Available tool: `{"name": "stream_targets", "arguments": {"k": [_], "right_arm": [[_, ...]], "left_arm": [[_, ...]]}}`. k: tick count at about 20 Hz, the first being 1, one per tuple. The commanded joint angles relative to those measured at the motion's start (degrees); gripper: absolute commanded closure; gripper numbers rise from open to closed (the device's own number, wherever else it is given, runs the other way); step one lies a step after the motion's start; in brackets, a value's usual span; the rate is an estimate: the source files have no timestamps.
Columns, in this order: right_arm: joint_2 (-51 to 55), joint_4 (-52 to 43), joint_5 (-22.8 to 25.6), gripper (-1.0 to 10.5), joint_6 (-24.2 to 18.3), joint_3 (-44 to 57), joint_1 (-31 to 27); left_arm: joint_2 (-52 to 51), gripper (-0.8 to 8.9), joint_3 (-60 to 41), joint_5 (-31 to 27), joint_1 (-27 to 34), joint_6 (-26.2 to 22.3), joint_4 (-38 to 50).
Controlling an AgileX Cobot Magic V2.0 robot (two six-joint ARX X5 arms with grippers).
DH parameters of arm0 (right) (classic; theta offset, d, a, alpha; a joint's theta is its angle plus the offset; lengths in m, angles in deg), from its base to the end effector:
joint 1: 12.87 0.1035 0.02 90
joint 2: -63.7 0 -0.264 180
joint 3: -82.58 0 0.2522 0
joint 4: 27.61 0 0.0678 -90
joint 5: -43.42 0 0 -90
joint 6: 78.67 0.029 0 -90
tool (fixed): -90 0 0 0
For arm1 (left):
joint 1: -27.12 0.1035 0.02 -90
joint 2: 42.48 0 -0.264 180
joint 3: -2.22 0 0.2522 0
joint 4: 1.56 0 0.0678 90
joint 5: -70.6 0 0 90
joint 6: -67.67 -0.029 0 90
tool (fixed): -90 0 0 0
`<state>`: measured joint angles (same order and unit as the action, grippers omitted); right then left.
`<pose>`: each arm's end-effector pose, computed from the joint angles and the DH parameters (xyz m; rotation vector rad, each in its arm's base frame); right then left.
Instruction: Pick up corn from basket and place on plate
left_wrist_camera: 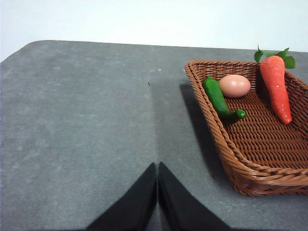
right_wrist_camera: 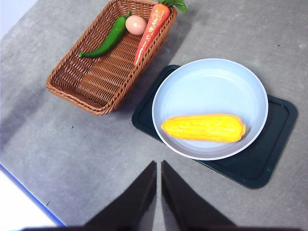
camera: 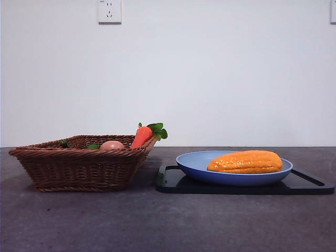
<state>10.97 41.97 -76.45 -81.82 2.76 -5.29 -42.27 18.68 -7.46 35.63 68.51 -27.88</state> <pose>0.1500 0.0345 0.3657 0.0952 0.7224 0.6427 0.0927 0.0078 0.1582 -0.0458 0.1734 -0.0584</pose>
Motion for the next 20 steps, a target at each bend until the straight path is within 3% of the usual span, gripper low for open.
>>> {"name": "stream_targets", "arguments": {"k": [1, 4, 8, 14, 20], "right_arm": [[-0.3, -0.7, -0.1, 9.4, -0.5, -1.1, 0.2], [-0.2, -5.7, 1.2, 9.4, -2.1, -1.0, -0.3], [3.9, -22.9, 2.7, 9.4, -4.9, 4.8, -3.5], [18.7, -50.9, 3.0, 9.4, -4.3, 30.6, -10.6], [29.8, -59.9, 7.0, 9.4, -4.3, 45.1, -13.1]], "left_arm": [[0.0, 8.09, -0.7, 0.1, 0.2, 0.1, -2.7], [0.0, 8.09, -0.7, 0.1, 0.2, 0.1, -2.7], [0.0, 8.09, -0.7, 0.1, 0.2, 0.1, -2.6], [0.0, 8.09, -0.7, 0.1, 0.2, 0.1, -2.7], [0.0, 8.09, -0.7, 0.1, 0.2, 0.1, -2.7]]}}
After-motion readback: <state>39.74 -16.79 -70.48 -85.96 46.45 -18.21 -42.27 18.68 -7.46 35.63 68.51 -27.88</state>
